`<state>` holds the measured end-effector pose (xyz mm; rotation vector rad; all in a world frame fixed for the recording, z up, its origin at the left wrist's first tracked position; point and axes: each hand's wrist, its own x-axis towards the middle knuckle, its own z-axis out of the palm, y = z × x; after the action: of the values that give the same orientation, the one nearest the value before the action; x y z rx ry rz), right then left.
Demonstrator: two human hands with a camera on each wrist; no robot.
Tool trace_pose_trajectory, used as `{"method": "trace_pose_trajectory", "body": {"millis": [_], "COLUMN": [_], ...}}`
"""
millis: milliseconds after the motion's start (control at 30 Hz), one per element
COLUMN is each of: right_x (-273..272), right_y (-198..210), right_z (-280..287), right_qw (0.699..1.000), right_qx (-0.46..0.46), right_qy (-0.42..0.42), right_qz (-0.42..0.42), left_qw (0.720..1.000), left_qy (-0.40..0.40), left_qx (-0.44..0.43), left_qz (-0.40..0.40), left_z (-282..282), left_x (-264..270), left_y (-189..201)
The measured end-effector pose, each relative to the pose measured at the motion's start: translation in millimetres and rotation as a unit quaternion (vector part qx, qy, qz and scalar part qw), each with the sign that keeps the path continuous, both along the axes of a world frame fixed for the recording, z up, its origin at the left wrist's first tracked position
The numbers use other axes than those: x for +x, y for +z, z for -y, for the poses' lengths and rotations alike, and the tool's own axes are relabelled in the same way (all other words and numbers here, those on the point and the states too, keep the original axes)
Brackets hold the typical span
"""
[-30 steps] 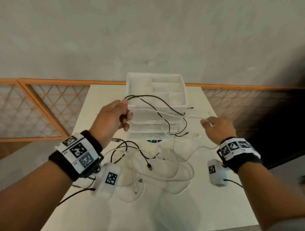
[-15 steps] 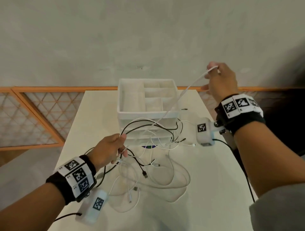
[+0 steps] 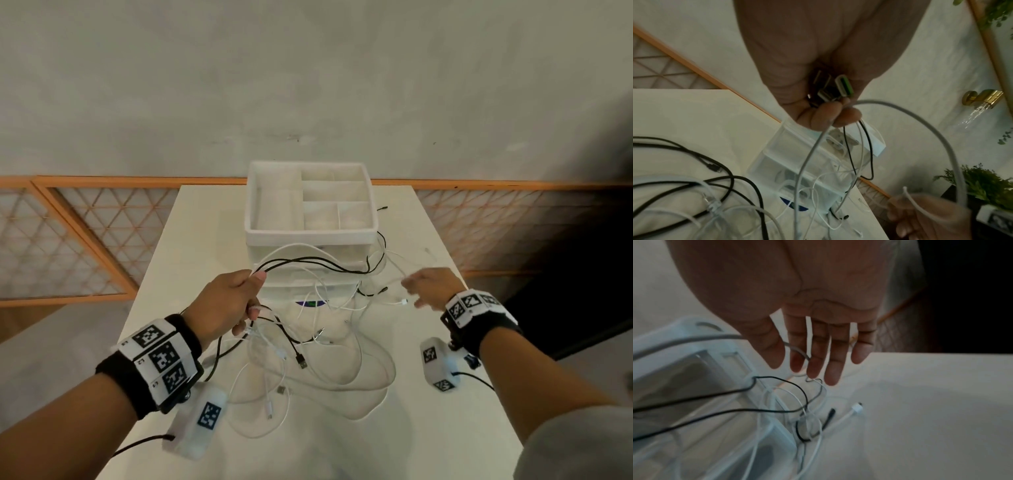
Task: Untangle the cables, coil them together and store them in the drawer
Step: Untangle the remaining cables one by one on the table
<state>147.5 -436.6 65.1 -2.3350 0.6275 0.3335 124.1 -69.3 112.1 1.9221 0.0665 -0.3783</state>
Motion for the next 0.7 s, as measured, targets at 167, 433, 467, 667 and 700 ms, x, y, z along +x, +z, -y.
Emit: {"method": "trace_pose_trajectory", "body": {"millis": [167, 433, 467, 667, 700], "right_x": [-8, 11, 16, 44, 45], "right_y": [5, 69, 77, 118, 121], "right_z": [18, -19, -23, -28, -28], "right_qw": [0.959, 0.906, 0.904, 0.882, 0.878], "right_qx": [0.083, 0.151, 0.149, 0.152, 0.141], "right_qy": [-0.241, -0.147, -0.121, -0.072, -0.063], "right_qz": [0.125, 0.368, 0.381, 0.44, 0.453], "left_qw": [0.997, 0.974, 0.97, 0.973, 0.974], "left_qy": [0.041, -0.016, -0.025, 0.005, 0.013], "left_qx": [0.066, 0.224, 0.241, 0.232, 0.224], "left_qz": [0.005, -0.013, -0.01, -0.013, -0.014], "left_z": [-5, -3, -2, -5, -6], "left_x": [1, -10, -11, -10, -10], "left_y": [-3, -16, -16, -16, -16]}}
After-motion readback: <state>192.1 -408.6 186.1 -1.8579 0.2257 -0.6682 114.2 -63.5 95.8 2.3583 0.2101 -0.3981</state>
